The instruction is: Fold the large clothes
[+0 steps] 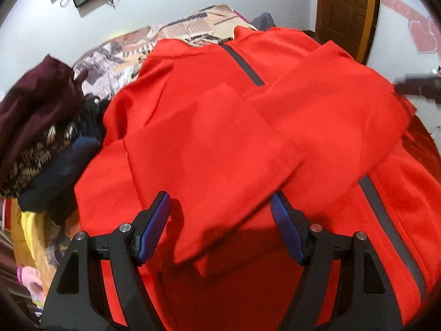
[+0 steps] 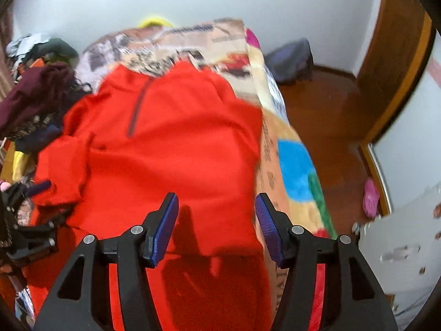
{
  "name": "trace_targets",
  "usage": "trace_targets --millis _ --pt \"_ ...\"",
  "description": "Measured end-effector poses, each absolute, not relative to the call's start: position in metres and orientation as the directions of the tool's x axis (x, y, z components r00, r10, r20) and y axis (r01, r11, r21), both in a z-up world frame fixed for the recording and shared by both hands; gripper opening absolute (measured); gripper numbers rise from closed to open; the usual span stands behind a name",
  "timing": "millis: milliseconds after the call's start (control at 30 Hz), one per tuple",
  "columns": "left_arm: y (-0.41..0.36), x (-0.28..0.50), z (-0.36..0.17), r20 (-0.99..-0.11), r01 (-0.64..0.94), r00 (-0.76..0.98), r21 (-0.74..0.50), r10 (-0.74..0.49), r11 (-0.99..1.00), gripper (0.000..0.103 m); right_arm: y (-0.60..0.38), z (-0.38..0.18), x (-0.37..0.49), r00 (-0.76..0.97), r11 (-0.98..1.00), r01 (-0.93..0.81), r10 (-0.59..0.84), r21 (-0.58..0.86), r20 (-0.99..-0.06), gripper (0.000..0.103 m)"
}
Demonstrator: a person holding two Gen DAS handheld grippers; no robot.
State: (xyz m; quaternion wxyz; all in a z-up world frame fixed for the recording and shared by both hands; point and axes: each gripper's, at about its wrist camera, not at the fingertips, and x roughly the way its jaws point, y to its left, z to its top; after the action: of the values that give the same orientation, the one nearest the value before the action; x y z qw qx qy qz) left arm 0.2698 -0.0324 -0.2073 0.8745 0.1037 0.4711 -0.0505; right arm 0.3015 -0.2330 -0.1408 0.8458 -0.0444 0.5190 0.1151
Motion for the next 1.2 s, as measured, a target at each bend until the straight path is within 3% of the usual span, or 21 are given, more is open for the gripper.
trace_targets --millis 200,267,333,400,467,733,967,1100,1200 --pt "-0.024 0.291 -0.206 -0.827 0.127 0.562 0.077 -0.008 0.989 0.072 -0.251 -0.169 0.292 0.372 0.975 -0.190 0.181 0.116 -0.911 0.055" --pt "-0.020 0.294 -0.203 -0.820 0.107 0.572 0.076 0.001 0.991 0.058 -0.257 -0.170 0.289 0.384 0.977 -0.164 0.190 0.136 -0.903 0.060" --pt "-0.014 0.295 -0.200 -0.816 0.092 0.578 0.073 0.006 0.993 0.035 -0.261 -0.170 0.289 0.380 0.976 -0.150 0.206 0.160 -0.902 0.062" --pt "-0.007 0.294 -0.194 -0.808 0.074 0.589 0.063 0.008 0.995 0.019 -0.262 -0.170 0.289 0.377 0.974 -0.143 0.217 0.175 -0.901 0.062" --pt "0.005 0.292 -0.184 -0.793 0.045 0.608 0.048 0.011 0.998 0.011 -0.261 -0.171 0.288 0.380 0.975 -0.150 0.213 0.167 -0.900 0.062" --pt "0.073 0.260 -0.132 -0.697 -0.103 0.714 -0.008 0.068 0.995 0.007 -0.261 -0.175 0.290 0.387 0.975 -0.151 0.208 0.161 -0.898 0.062" --pt "0.090 0.254 -0.144 -0.756 -0.101 0.654 -0.040 0.036 0.994 0.009 -0.260 -0.175 0.288 0.392 0.978 -0.139 0.199 0.156 -0.898 0.063" --pt "0.073 0.256 -0.162 -0.793 -0.052 0.609 -0.065 -0.020 0.997 0.037 -0.260 -0.174 0.288 0.393 0.980 -0.136 0.190 0.147 -0.900 0.064" --pt "0.052 0.262 -0.172 -0.806 0.001 0.590 -0.064 -0.053 0.998 0.040 -0.260 -0.174 0.288 0.395 0.980 -0.135 0.186 0.144 -0.900 0.065"
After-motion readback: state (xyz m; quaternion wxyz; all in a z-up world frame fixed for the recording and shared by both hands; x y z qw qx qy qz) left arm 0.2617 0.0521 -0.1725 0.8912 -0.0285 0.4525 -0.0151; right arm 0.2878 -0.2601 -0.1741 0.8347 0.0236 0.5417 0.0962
